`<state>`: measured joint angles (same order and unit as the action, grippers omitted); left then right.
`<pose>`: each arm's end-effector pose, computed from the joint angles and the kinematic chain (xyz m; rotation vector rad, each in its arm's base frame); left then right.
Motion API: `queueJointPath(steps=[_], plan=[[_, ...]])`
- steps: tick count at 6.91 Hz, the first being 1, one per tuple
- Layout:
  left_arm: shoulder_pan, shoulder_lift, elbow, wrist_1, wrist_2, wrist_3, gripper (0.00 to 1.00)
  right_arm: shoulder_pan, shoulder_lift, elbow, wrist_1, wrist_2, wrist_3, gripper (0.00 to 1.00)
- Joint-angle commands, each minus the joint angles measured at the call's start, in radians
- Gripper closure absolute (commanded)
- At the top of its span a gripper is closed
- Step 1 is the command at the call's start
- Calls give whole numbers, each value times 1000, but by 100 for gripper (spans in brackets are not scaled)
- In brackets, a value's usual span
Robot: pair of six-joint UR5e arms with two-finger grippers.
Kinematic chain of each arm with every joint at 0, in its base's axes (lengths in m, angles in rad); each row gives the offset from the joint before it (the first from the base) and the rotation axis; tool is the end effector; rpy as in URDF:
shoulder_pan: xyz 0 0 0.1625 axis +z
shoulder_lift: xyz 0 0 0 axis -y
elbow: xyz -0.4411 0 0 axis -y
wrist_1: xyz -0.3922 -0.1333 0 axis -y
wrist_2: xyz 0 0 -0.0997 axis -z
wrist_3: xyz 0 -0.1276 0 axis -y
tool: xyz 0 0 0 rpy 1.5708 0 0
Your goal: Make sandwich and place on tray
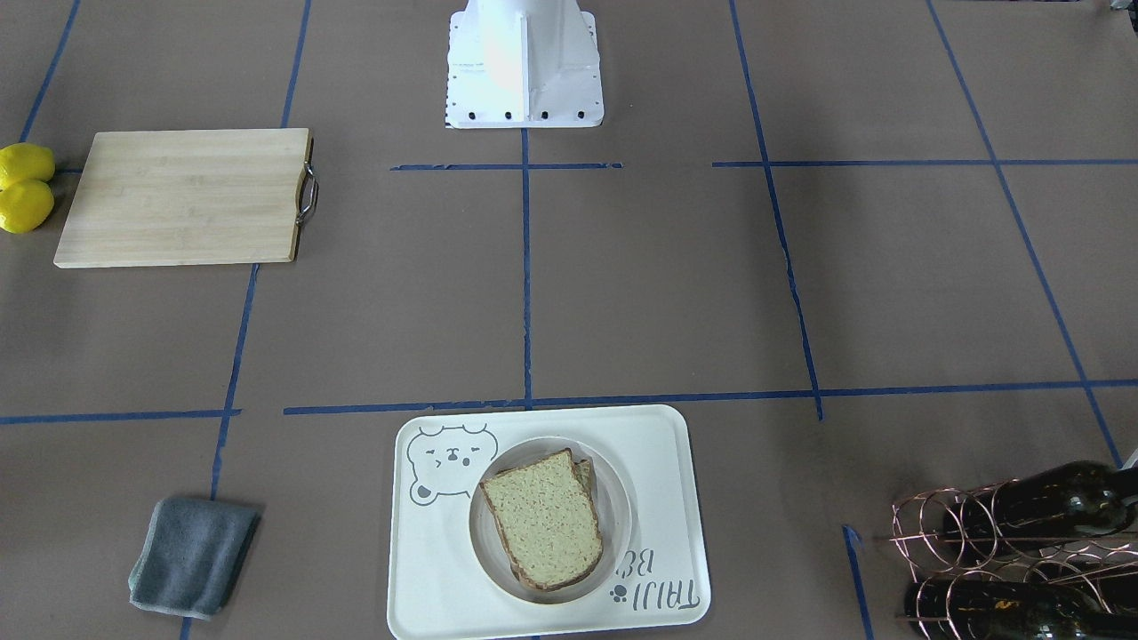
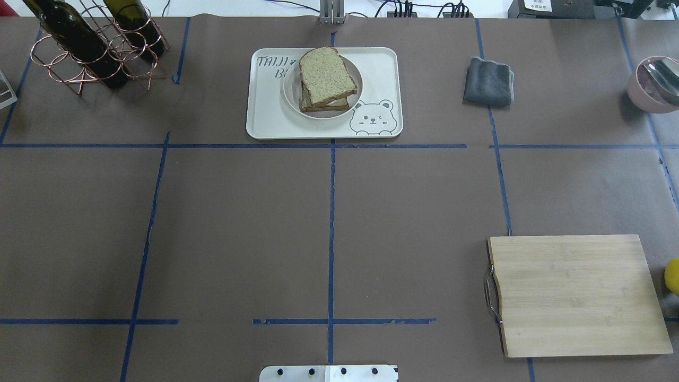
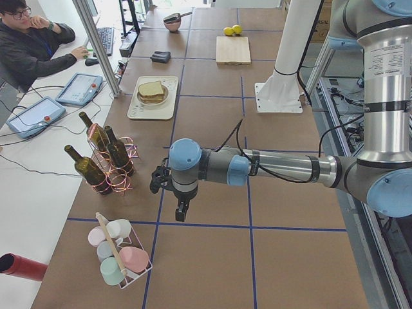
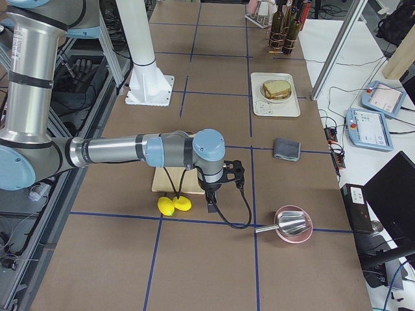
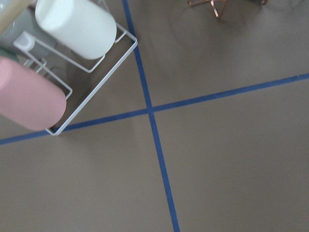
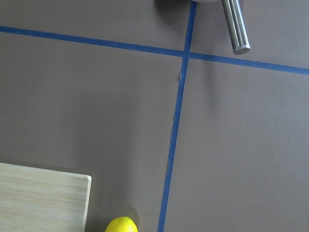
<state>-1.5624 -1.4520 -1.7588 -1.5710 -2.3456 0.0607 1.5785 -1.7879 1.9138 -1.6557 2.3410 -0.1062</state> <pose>-0.0403 -0.4451 0.6574 0.0862 0.7728 0.0925 0.0475 -0.3971 0.6314 0.0828 -0.7670 -0.1094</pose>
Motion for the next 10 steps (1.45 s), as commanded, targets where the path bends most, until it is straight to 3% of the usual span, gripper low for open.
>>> queueJointPath(steps=[1, 10], plan=[[-1, 4, 7, 65, 3, -2, 0, 0, -1, 5, 1, 0, -4, 0], [-1, 2, -1, 68, 6, -2, 0, 0, -4, -7, 70, 0, 3, 0]])
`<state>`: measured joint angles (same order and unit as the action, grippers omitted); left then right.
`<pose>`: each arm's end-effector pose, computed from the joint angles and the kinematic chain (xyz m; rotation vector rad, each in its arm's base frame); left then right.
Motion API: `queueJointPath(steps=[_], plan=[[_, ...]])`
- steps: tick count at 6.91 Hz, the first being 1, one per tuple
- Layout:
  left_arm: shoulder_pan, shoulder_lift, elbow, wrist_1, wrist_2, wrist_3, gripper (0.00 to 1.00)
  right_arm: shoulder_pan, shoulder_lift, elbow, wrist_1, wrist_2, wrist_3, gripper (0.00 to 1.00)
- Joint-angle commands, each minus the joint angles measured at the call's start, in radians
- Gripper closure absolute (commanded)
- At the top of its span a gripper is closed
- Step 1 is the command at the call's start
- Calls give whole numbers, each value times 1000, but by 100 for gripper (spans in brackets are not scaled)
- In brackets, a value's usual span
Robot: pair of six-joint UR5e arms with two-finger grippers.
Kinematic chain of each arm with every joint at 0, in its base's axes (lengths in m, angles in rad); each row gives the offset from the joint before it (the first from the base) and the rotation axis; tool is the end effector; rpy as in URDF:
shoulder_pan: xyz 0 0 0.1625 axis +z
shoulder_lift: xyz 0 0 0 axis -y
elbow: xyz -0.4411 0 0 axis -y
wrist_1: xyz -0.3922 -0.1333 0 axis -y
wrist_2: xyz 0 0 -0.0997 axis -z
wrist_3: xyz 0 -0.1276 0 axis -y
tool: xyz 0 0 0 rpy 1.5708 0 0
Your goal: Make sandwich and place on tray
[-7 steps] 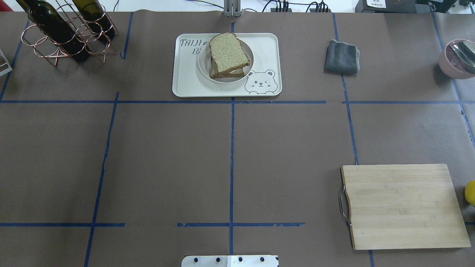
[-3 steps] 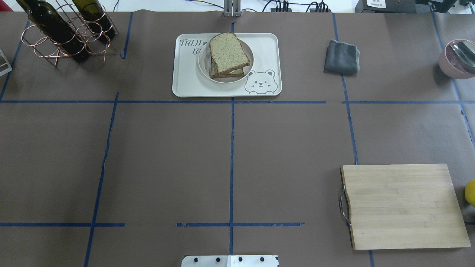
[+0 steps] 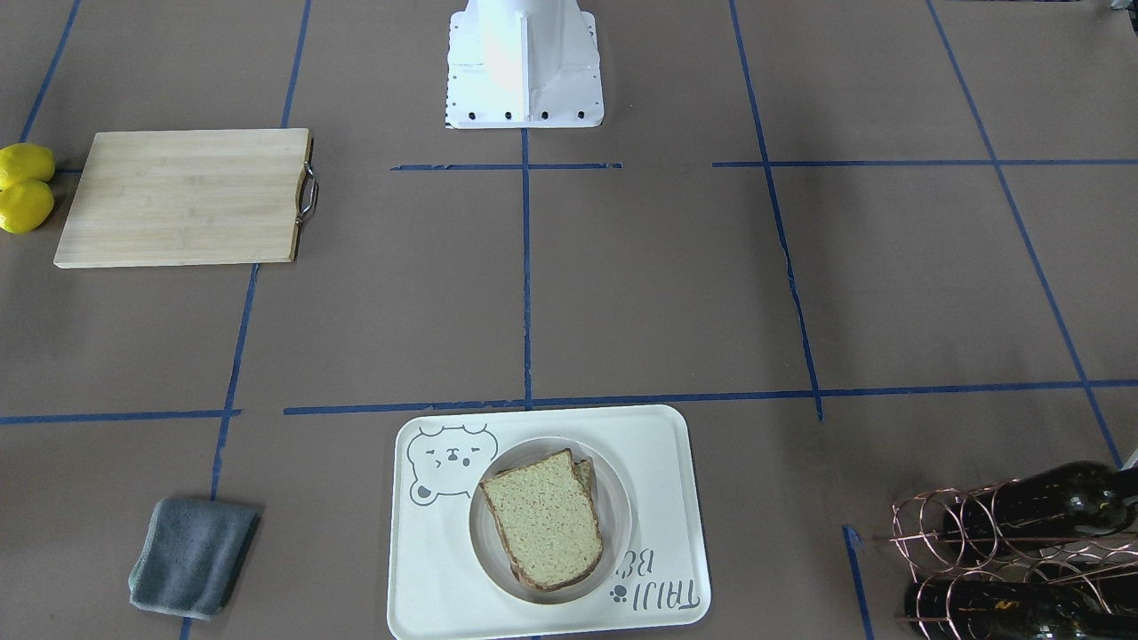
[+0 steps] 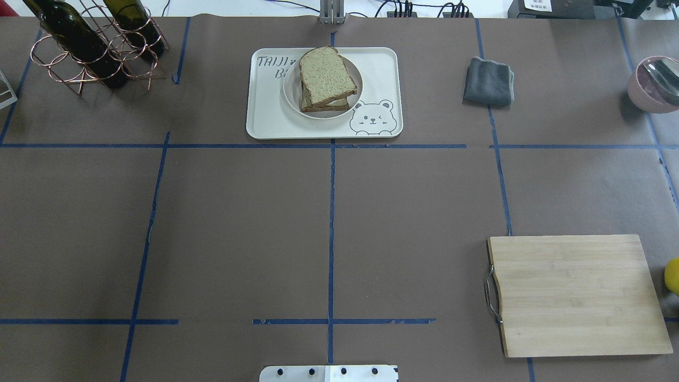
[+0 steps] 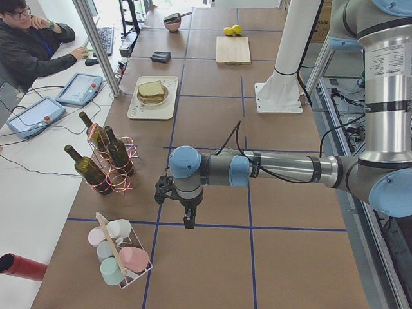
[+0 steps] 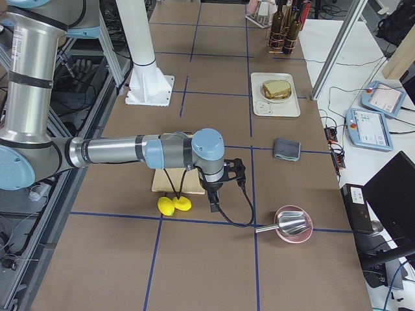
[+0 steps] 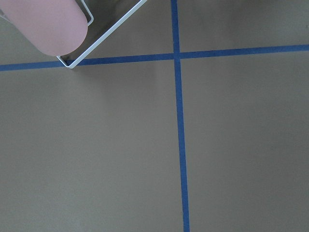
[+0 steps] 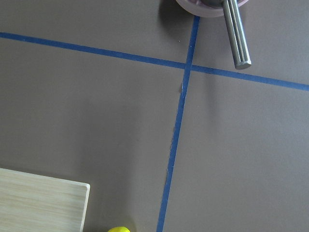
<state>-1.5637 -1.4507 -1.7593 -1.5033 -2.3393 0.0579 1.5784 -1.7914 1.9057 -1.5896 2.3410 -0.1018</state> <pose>-0.0415 -0.4385 0.6653 0.0204 0.7684 0.0621 0.0475 -0.4007 0.6298 0.1328 -0.7640 -0.1262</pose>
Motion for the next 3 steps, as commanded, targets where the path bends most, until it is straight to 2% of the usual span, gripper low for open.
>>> queueJointPath(steps=[1, 3], plan=[[-1, 4, -2, 0, 0, -1, 0, 0, -2, 1, 3, 0, -4, 0], [-1, 6, 0, 0, 0, -1, 0, 0, -10, 1, 2, 3, -3, 0]])
